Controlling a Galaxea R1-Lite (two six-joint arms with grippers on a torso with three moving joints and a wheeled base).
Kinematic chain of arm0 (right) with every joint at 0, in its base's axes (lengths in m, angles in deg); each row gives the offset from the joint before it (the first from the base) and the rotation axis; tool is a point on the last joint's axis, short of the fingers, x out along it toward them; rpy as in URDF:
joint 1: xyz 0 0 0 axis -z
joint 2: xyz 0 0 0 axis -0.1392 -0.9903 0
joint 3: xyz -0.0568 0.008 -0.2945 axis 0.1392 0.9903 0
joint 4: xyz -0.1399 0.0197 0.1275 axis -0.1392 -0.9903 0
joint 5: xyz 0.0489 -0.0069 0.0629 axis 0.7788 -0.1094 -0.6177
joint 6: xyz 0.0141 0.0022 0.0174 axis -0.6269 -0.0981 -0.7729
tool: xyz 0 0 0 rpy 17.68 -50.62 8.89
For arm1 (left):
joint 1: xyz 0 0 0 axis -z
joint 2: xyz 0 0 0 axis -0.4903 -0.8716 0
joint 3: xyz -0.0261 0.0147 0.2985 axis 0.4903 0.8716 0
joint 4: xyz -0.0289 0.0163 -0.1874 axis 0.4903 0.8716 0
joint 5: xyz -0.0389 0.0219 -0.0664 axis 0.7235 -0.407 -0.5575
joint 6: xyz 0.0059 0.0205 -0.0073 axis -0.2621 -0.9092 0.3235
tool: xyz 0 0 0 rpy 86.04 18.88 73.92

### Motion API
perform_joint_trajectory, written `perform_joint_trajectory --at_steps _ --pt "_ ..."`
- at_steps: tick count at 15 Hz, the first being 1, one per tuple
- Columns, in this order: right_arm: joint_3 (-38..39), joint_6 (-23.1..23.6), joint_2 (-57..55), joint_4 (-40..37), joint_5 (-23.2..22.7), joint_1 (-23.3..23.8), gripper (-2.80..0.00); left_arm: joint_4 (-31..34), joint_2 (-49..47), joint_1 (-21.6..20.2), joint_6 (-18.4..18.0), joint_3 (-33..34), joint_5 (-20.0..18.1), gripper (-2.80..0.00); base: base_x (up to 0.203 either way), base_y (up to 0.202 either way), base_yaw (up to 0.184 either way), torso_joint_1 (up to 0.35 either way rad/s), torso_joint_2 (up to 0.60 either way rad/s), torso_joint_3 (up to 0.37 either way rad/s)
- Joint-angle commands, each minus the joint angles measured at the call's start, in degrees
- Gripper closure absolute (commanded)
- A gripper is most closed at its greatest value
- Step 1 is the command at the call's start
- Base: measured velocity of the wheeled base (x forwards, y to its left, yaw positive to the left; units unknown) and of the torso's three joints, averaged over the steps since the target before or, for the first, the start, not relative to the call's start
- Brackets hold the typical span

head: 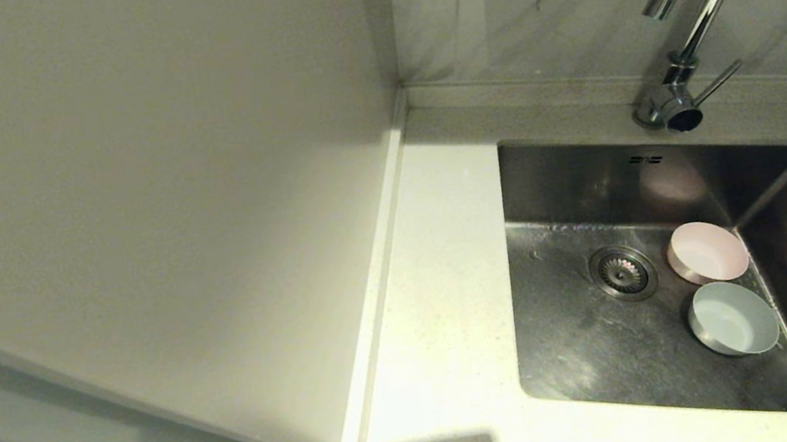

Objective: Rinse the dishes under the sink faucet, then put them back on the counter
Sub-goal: Put a plate into the sink

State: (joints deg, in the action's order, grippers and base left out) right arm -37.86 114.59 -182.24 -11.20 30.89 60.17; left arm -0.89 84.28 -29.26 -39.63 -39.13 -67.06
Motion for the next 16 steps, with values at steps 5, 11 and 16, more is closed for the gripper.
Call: perform_joint_trajectory --at_steps 5,11,16 --pt "1.1 0.4 -6.4 -0.5 -8.1 -1.4 -2.8 0.0 0.0 0.0 0.0 0.2 0.0 0.0 0.0 0.0 0.0 0.0 0.0 0.0" --pt "-0.3 0.5 -10.5 0.0 -12.0 -3.5 -2.8 0.0 0.0 0.0 0.0 0.2 0.0 0.0 0.0 0.0 0.0 0.0 0.0 0.0" --pt "-0.7 0.9 -10.8 0.0 -16.8 -5.7 -2.8 0.0 0.0 0.0 0.0 0.2 0.0 0.0 0.0 0.0 0.0 0.0 0.0 0.0"
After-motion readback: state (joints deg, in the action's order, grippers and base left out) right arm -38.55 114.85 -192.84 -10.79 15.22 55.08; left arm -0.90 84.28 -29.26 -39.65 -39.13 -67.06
